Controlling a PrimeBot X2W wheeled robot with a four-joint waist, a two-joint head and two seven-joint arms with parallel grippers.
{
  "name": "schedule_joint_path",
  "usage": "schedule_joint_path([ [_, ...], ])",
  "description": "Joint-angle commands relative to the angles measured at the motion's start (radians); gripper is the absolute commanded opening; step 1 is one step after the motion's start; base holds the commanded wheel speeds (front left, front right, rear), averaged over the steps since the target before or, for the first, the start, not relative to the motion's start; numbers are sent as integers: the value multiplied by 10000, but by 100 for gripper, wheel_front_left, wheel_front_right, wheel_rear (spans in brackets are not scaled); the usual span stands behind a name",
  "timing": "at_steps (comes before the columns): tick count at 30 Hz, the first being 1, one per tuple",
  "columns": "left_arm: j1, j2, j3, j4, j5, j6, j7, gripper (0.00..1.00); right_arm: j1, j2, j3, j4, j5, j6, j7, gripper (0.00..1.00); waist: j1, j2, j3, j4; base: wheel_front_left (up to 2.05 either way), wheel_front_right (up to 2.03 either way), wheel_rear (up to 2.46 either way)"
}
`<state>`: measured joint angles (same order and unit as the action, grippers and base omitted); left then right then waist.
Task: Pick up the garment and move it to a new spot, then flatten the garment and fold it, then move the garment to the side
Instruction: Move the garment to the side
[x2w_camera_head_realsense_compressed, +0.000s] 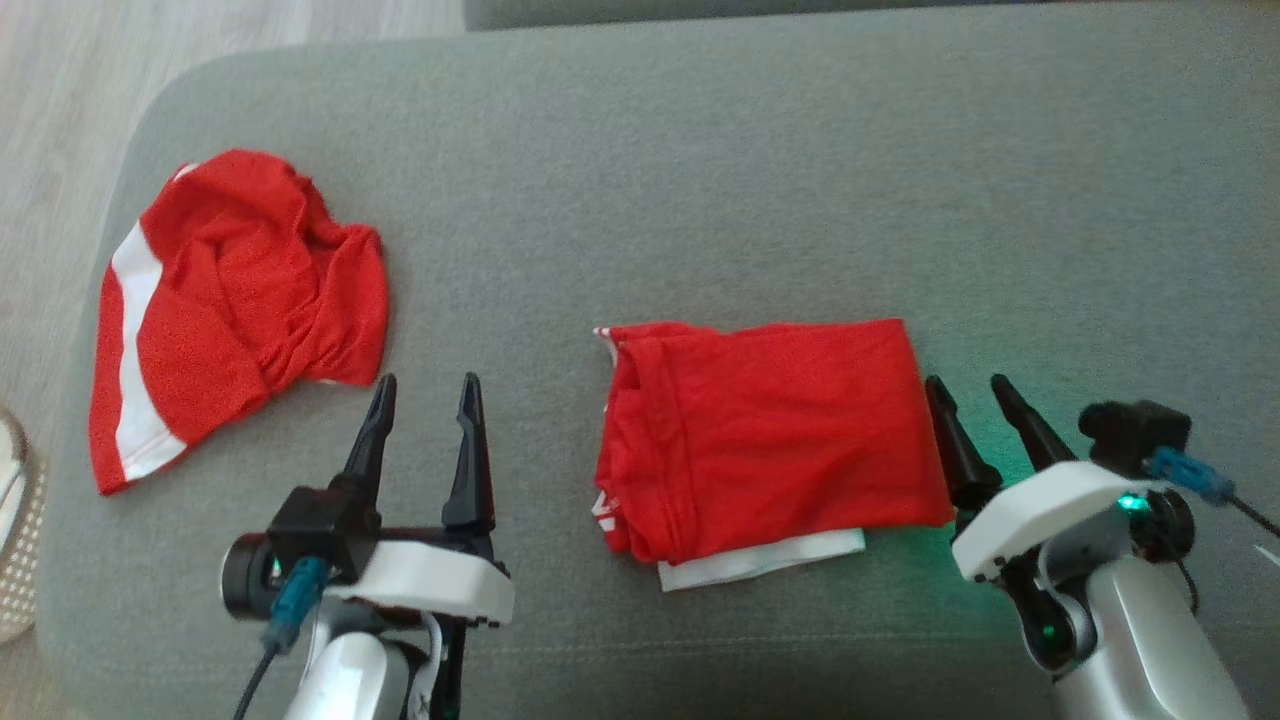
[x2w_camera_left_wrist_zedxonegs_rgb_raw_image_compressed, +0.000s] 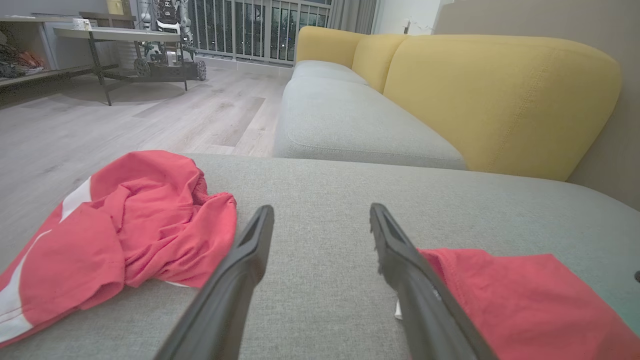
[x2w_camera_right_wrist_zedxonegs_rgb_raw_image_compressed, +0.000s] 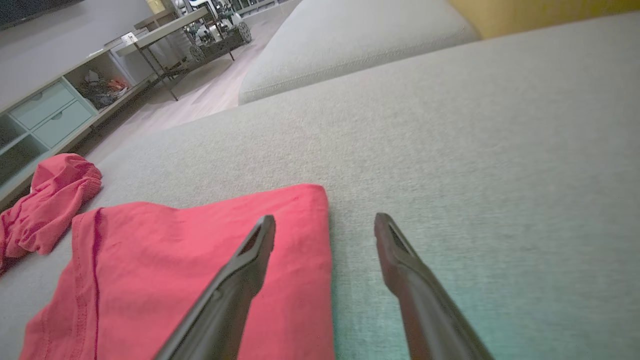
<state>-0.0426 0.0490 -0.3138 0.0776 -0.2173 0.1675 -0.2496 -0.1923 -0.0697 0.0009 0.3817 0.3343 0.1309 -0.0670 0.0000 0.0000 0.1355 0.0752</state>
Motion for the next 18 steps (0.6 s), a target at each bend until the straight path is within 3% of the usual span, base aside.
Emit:
schedule_joint_path([
  [1, -436, 12, 249, -267, 101, 31, -122, 100, -404, -113, 276, -208, 191, -2, 62, 100, 0, 0, 225, 200, 0, 0, 0],
  [5, -687, 12, 209, -248, 92, 33, -122, 100, -763, -384, 755, 509, 592, -2, 547, 100, 0, 0, 513, 445, 0, 0, 0],
  [15, -845, 12, 261, -280, 89, 106, -122, 100, -1323, -420, 1238, 1561, 434, -2, 447, 100, 0, 0, 816, 481, 0, 0, 0],
  [16, -855, 12, 261, -289, 101, 111, -122, 100, -1405, -412, 1310, 1649, 422, -2, 400, 87, 0, 0, 861, 443, 0, 0, 0],
  [17, -902, 12, 245, -327, 114, 127, -122, 100, -1591, -452, 1487, 1786, 282, -2, 243, 0, 0, 0, 971, 366, 0, 0, 0],
  [18, -925, 12, 246, -351, 115, 135, -122, 100, -1688, -476, 1593, 1844, 169, -2, 132, 0, 0, 0, 1025, 302, 0, 0, 0],
])
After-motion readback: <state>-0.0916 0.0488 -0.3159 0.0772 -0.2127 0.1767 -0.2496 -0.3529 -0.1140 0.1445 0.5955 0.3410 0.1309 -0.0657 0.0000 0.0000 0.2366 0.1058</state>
